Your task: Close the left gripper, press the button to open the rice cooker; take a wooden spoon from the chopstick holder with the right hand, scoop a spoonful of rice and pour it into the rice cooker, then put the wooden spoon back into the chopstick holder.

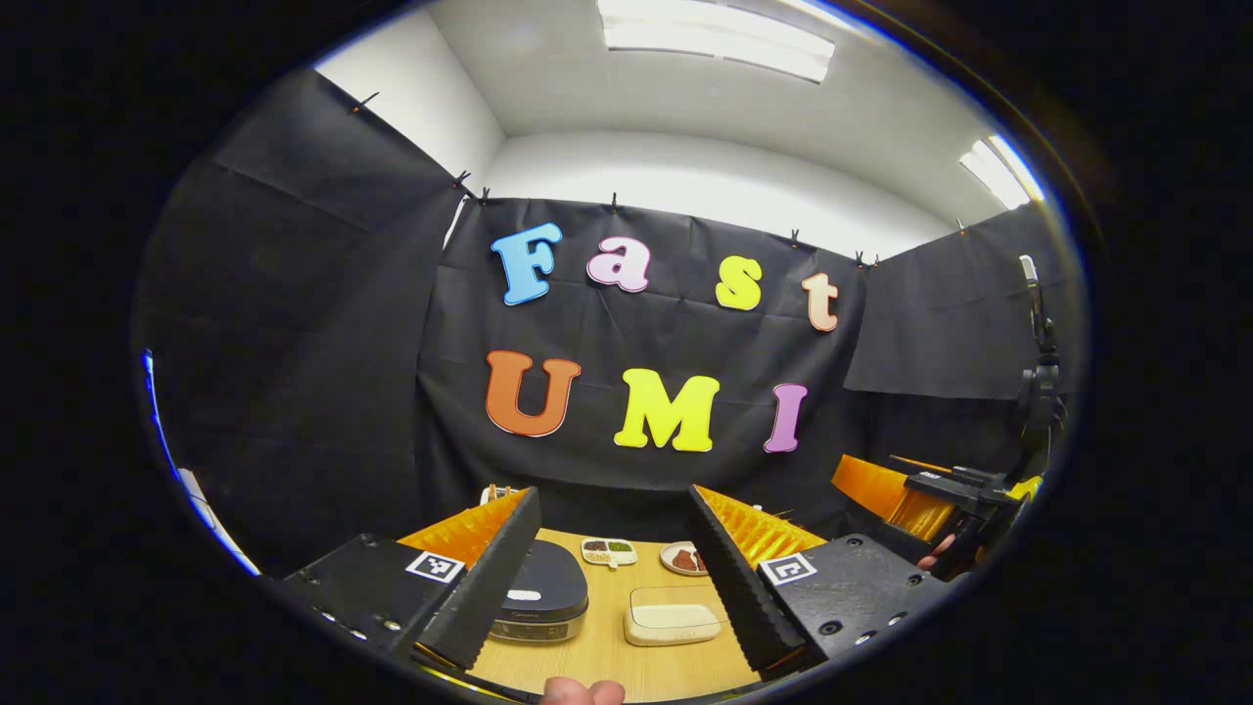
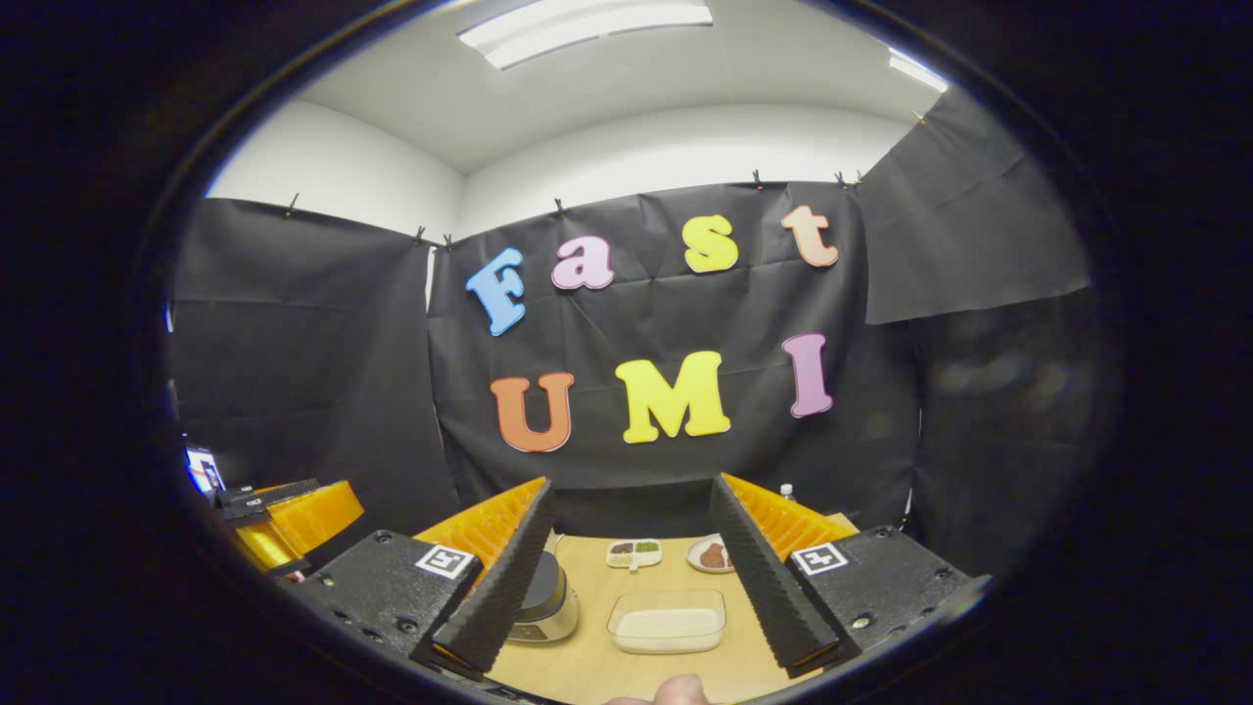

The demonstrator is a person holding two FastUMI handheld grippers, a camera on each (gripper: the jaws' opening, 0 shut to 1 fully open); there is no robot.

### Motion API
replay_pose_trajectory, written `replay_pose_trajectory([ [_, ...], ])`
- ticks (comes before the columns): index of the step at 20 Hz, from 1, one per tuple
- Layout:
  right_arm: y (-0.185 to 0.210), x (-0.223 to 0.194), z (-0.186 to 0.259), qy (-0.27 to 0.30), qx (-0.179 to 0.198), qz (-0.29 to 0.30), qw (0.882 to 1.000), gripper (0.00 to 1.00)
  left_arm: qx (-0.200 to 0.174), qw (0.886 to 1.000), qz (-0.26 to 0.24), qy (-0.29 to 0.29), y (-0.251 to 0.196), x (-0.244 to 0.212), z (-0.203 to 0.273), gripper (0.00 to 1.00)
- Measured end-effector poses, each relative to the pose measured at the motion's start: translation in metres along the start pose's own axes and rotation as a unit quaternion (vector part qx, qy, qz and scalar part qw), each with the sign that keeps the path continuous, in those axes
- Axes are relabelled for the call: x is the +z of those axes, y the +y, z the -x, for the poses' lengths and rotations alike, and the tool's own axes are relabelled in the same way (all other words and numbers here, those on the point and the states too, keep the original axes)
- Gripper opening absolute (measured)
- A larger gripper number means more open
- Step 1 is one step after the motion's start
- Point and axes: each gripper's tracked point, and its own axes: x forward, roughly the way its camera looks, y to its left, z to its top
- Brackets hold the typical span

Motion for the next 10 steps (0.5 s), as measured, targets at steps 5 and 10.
replay_pose_trajectory([
  [5, 0.000, -0.012, -0.003, 0.011, -0.006, -0.010, 1.000, 1.00, -0.014, 1.000, 0.006, 0.005, -0.006, -0.002, -0.002, 0.94],
  [10, 0.004, -0.015, -0.004, 0.013, -0.006, -0.011, 1.000, 0.99, -0.011, 1.000, -0.003, 0.006, 0.001, -0.001, 0.002, 0.94],
])
